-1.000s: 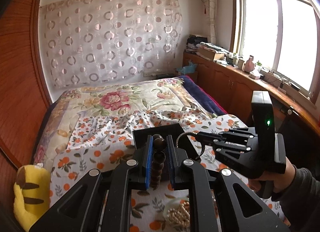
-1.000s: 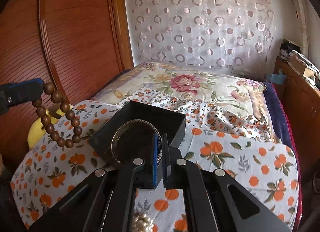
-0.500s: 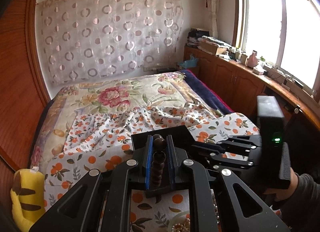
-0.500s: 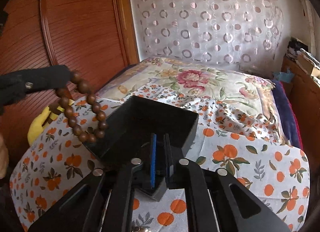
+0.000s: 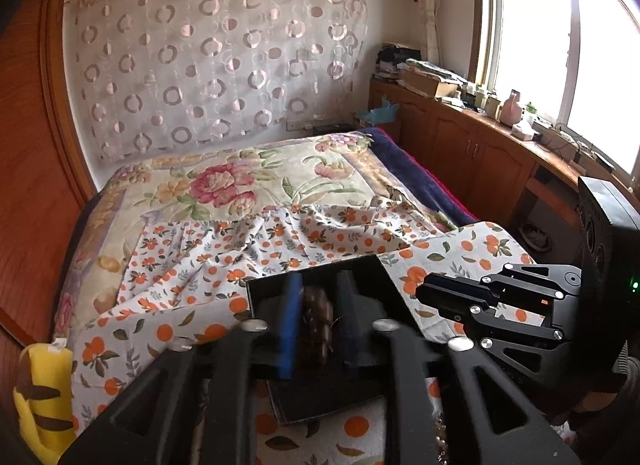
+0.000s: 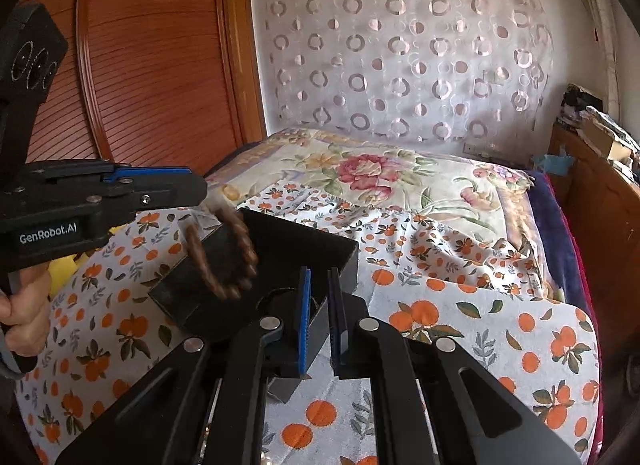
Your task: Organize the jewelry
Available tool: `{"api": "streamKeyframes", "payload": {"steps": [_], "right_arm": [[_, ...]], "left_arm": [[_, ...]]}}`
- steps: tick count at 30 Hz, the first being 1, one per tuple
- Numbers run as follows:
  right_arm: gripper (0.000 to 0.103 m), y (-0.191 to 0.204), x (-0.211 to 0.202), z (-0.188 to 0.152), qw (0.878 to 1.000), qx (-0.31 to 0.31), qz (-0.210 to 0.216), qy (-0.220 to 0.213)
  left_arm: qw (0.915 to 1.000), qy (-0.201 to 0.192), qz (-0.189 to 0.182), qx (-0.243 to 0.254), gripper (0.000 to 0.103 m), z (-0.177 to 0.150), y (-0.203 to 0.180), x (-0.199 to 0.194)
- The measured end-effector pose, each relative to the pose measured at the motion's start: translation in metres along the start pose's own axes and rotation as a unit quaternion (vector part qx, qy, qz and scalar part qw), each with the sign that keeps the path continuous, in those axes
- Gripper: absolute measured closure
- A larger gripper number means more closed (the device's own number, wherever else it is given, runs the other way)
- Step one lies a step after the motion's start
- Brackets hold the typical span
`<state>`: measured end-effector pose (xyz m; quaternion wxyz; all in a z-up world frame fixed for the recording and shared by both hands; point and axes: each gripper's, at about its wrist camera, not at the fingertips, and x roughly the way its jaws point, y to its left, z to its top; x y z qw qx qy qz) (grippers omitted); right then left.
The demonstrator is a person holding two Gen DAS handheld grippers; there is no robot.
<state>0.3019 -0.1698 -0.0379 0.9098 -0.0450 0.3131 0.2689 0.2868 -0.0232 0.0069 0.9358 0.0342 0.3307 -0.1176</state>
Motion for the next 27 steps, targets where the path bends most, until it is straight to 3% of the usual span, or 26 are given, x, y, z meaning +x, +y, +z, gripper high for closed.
{"api": "streamKeyframes", "payload": {"steps": [7, 13, 15, 19, 25, 27], "right_arm": [[0.093, 0.008, -0.015, -0.004, 1.000, -0.015, -0.001, 0.007], [0.093, 0.014, -0.036, -0.043, 0.999, -0.008, 0.008, 0.036], [0.093, 0.018, -0.041, -0.056, 0.999, -0.004, 0.006, 0.042], [0.093, 0.025, -0.048, -0.077, 0.998, 0.003, 0.010, 0.056], [0.093, 0.042, -0.053, -0.093, 0.997, -0.005, 0.019, 0.069], [0.084, 0.048, -0.055, -0.101, 0.997, -0.007, 0.021, 0.075]], "left_arm": [[1.0000, 0.001, -0.005, 0.005, 0.059, -0.022, -0.002, -0.017], [0.9998, 0.018, -0.001, -0.005, 0.055, -0.065, 0.006, -0.035], [0.9996, 0.024, 0.005, -0.012, 0.047, -0.077, 0.011, -0.038], [0.9989, 0.037, 0.014, -0.027, 0.046, -0.100, 0.019, -0.047], [0.9978, 0.048, -0.010, -0.045, 0.046, -0.124, 0.013, -0.056], [0.9976, 0.052, -0.018, -0.043, 0.046, -0.128, 0.006, -0.056]]}}
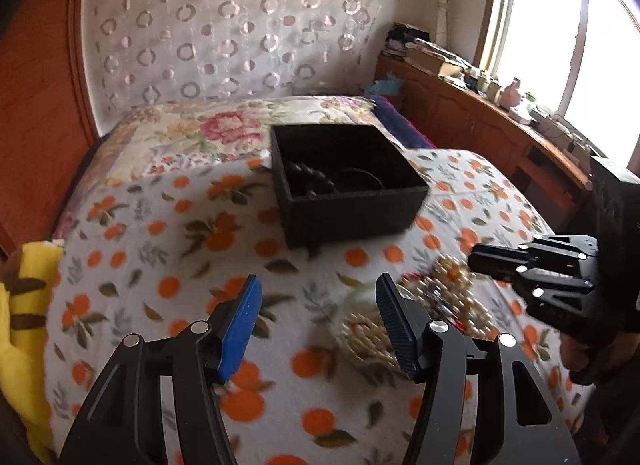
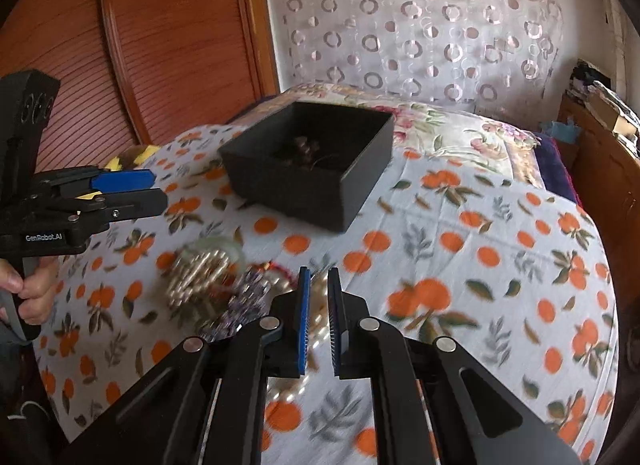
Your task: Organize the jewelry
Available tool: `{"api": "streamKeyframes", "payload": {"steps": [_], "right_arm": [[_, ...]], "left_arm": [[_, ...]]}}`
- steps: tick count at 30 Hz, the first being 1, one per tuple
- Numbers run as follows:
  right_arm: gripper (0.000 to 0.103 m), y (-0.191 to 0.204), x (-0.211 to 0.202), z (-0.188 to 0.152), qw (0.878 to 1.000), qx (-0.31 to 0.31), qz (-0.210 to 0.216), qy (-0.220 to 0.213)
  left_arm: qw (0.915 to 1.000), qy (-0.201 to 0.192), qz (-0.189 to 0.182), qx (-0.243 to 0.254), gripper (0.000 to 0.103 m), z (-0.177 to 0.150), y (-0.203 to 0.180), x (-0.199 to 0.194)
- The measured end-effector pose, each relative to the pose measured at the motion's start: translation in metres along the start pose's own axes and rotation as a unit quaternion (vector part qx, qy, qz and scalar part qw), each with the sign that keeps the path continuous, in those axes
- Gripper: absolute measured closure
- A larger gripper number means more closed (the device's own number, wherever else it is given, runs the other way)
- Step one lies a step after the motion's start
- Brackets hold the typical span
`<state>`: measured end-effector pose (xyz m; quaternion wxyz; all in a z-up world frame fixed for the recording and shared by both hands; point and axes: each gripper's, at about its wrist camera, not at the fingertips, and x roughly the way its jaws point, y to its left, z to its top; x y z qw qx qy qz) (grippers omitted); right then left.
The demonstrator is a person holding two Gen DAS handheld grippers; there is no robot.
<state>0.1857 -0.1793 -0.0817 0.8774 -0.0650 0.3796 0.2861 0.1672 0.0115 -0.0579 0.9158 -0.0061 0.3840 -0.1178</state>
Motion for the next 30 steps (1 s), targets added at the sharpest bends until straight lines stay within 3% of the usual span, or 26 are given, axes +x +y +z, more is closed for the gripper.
{"api": "streamKeyframes", "payload": {"steps": [2, 4, 8, 15, 23, 25, 26, 27, 30], "right_arm": [[0.073, 0.004, -0.001, -0.005, 1.000, -0.004, 0.000, 0.001], [0.073, 0.009, -0.005, -0.009, 1.000, -0.006, 0.000, 0.001], [0.067, 0.012, -0.010, -0.015, 1.000, -0.008, -0.003, 0.000], [0.065, 0.012, -0.014, -0.019, 1.000, -0.008, -0.007, -0.001], [0.061, 0.013, -0.016, -0.019, 1.000, -0.005, -0.002, -0.005], [0.061, 0.016, -0.015, -0.019, 1.000, -0.007, -0.001, -0.006], [0.061, 0.017, -0.015, -0.019, 1.000, -0.009, 0.000, -0.006], [0.061, 0.018, -0.015, -0.018, 1.000, -0.010, 0.001, -0.005], [0.061, 0.020, -0.013, -0.018, 1.000, -0.011, 0.001, -0.003]], "left_arm": [[1.0000, 0.004, -0.007, 0.001, 0.046, -0.005, -0.006, 0.002], [0.9998, 0.009, -0.015, 0.002, 0.047, -0.010, -0.013, 0.003], [0.9995, 0.017, -0.025, 0.009, 0.058, -0.013, -0.025, 0.007], [0.9981, 0.037, -0.044, 0.023, 0.080, -0.018, -0.043, 0.018], [0.9980, 0.047, -0.034, 0.024, 0.080, -0.018, -0.043, 0.024], [0.9981, 0.045, -0.035, 0.023, 0.085, -0.019, -0.043, 0.024], [0.9979, 0.046, -0.038, 0.023, 0.094, -0.019, -0.043, 0.025], [0.9976, 0.047, -0.044, 0.022, 0.098, -0.020, -0.043, 0.025], [0.9977, 0.045, -0.046, 0.022, 0.099, -0.020, -0.044, 0.023]]}}
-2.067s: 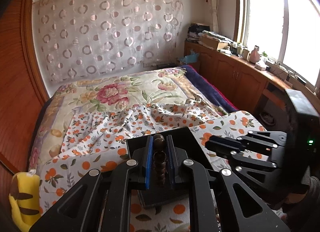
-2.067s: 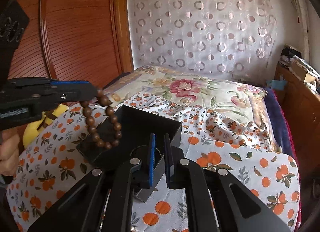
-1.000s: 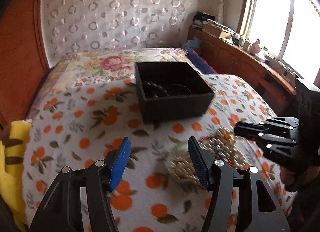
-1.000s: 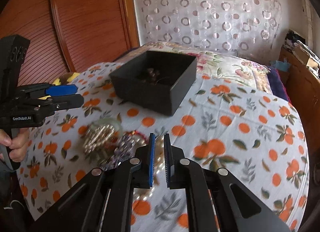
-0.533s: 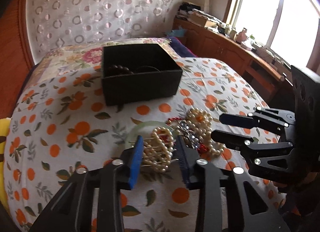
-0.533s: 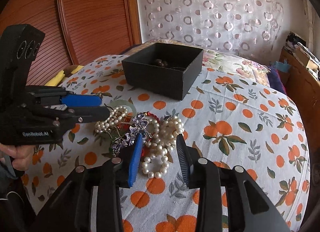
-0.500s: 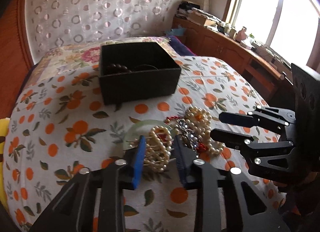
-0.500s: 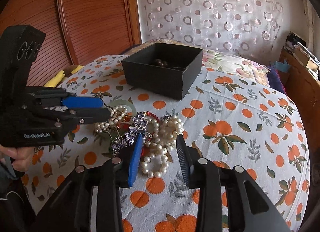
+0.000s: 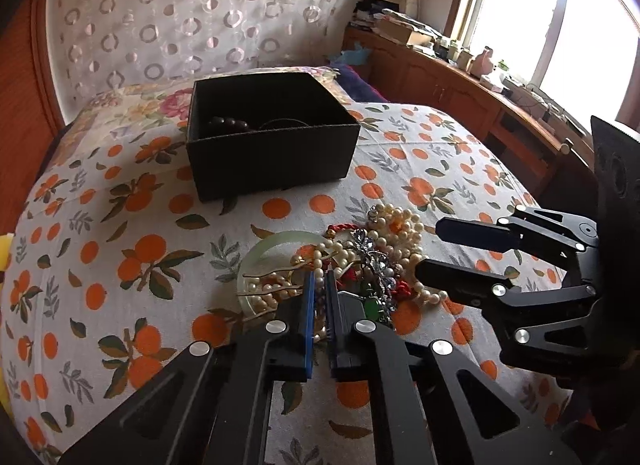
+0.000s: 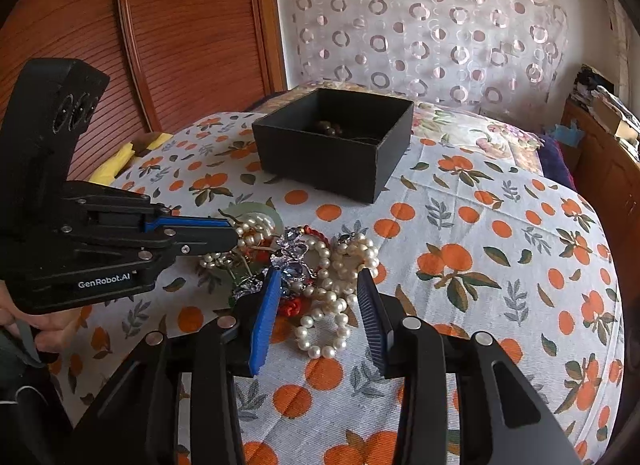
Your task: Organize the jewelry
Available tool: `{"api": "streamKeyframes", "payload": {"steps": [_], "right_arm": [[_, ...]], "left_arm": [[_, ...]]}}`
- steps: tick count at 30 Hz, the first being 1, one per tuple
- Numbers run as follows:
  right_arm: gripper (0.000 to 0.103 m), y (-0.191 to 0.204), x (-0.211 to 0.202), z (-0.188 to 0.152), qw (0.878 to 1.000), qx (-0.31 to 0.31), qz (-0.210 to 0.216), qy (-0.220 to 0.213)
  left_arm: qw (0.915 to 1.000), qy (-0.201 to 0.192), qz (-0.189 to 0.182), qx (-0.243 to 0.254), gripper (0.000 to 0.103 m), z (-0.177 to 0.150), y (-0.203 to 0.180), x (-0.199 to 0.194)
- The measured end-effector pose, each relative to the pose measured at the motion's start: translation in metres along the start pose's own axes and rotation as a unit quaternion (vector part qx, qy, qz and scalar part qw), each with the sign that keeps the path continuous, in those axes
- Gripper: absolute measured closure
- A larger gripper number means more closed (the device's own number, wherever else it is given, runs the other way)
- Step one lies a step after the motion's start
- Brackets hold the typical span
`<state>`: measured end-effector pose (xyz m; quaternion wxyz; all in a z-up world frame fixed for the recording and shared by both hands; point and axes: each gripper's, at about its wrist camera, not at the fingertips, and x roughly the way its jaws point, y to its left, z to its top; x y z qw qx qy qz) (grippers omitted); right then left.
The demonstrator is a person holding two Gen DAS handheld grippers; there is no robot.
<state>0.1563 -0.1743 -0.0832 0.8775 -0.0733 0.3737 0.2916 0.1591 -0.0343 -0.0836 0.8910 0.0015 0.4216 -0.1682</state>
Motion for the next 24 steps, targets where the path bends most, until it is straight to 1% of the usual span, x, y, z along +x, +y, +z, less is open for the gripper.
{"api": "streamKeyframes", "payload": {"steps": [4, 11, 16, 24], "right_arm": [[0.061, 0.002, 0.002, 0.001, 1.000, 0.001, 0.001, 0.002], [0.061, 0.010, 0.008, 0.004, 1.000, -0.003, 0.007, 0.002], [0.061, 0.014, 0.016, 0.011, 1.000, 0.001, 0.013, 0.004], [0.061, 0.013, 0.036, 0.023, 0.999, 0.021, 0.014, 0.021]], "left_arm": [[0.9997, -0.019, 0.004, -0.016, 0.099, 0.002, 0.009, -0.014], [0.9976, -0.050, 0.026, -0.040, 0.099, 0.005, 0.033, -0.041], [0.9968, -0.057, 0.027, -0.049, 0.099, 0.002, 0.041, -0.051], [0.9963, -0.059, 0.026, -0.057, 0.099, -0.003, 0.046, -0.052]]}}
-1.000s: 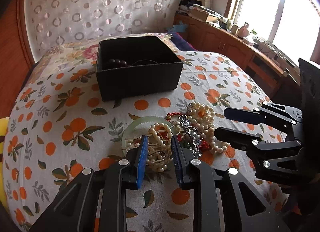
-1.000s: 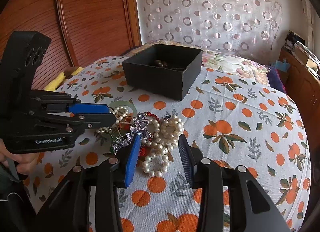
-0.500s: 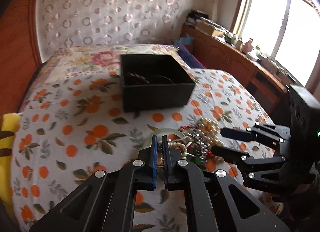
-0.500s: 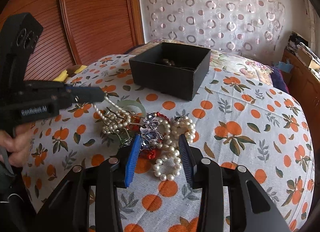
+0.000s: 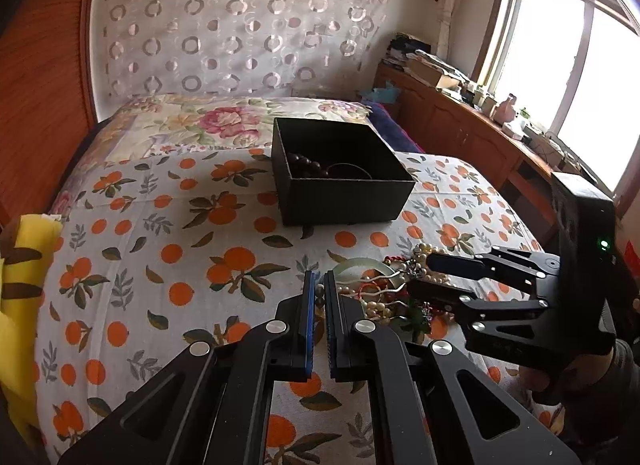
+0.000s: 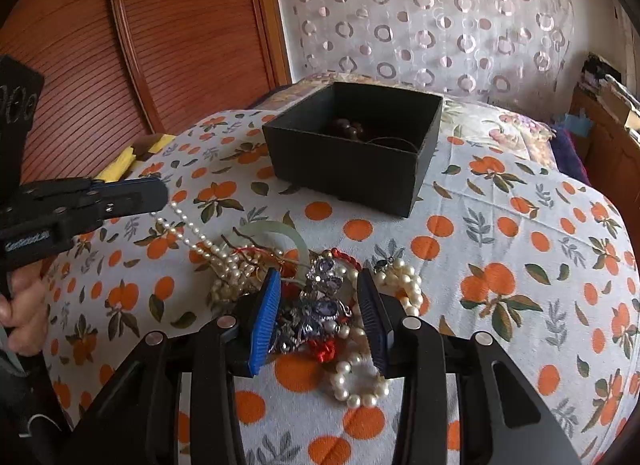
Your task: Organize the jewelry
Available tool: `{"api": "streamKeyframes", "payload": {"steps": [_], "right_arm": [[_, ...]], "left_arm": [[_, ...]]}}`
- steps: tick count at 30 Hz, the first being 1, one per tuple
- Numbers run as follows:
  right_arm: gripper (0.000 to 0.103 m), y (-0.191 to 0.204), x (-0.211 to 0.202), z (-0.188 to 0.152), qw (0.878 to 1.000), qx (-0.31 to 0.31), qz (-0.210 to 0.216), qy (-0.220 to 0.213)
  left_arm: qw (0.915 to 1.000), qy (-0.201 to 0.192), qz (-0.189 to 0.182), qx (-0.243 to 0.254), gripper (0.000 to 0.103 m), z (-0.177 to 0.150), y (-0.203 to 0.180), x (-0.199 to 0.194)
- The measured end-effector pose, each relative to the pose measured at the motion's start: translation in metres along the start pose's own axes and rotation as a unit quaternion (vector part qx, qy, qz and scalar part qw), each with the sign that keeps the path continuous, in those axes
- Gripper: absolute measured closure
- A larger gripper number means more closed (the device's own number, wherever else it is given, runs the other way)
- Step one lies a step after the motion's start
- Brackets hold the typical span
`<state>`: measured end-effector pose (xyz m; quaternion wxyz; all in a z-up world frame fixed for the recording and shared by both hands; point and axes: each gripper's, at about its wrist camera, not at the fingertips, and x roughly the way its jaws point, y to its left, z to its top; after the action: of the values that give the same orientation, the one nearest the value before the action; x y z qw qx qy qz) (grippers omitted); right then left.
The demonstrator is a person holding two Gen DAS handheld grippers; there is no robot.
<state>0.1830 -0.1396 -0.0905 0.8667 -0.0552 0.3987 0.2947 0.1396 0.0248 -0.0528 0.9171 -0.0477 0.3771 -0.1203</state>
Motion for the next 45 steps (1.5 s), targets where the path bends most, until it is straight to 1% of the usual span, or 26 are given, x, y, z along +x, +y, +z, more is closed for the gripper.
{"api": "streamKeyframes", "payload": {"steps": [7, 12, 13, 14, 15, 17, 23, 27, 37, 41, 45], "right_arm": [[0.060, -0.003, 0.009, 0.005, 1.000, 0.019, 0.007, 0.007], [0.060, -0.004, 0.013, 0.009, 0.999, 0.027, 0.020, 0.011], [0.063, -0.004, 0.013, 0.009, 0.999, 0.027, 0.022, 0.012], [0.070, -0.004, 0.013, 0.009, 0.999, 0.028, 0.026, 0.012], [0.072, -0.004, 0.013, 0.009, 0.999, 0.029, 0.025, 0.012], [0.080, -0.005, 0.011, 0.008, 0.999, 0.030, 0.023, 0.009], [0.080, -0.007, -0.002, 0.004, 1.000, 0.027, 0.012, -0.004], [0.080, -0.004, -0.015, 0.004, 1.000, 0.004, -0.011, -0.016], [0.080, -0.014, -0.033, 0.003, 0.999, -0.015, -0.042, -0.023], [0.080, -0.018, -0.039, 0.004, 0.998, -0.012, -0.045, -0.030], [0.080, -0.021, -0.048, 0.008, 0.998, -0.008, -0.043, -0.046]], "left_arm": [[1.0000, 0.002, -0.002, 0.003, 0.099, -0.005, -0.001, 0.000], [1.0000, 0.003, -0.005, 0.005, 0.099, -0.008, -0.004, 0.000], [1.0000, 0.003, -0.005, 0.005, 0.099, -0.009, -0.004, 0.000], [1.0000, 0.003, -0.005, 0.005, 0.099, -0.009, -0.004, 0.000], [1.0000, 0.003, -0.005, 0.004, 0.099, -0.009, -0.004, 0.000], [1.0000, 0.004, -0.003, 0.002, 0.099, -0.010, -0.004, 0.000], [1.0000, 0.003, 0.001, -0.004, 0.099, -0.018, 0.000, -0.005], [1.0000, -0.007, 0.005, -0.004, 0.099, -0.016, 0.000, -0.013], [0.9986, -0.052, 0.008, 0.002, 0.099, 0.005, -0.005, -0.040], [0.9978, -0.065, 0.005, 0.016, 0.099, 0.017, -0.015, -0.046], [0.9966, -0.078, 0.000, 0.026, 0.099, 0.029, -0.022, -0.052]]}}
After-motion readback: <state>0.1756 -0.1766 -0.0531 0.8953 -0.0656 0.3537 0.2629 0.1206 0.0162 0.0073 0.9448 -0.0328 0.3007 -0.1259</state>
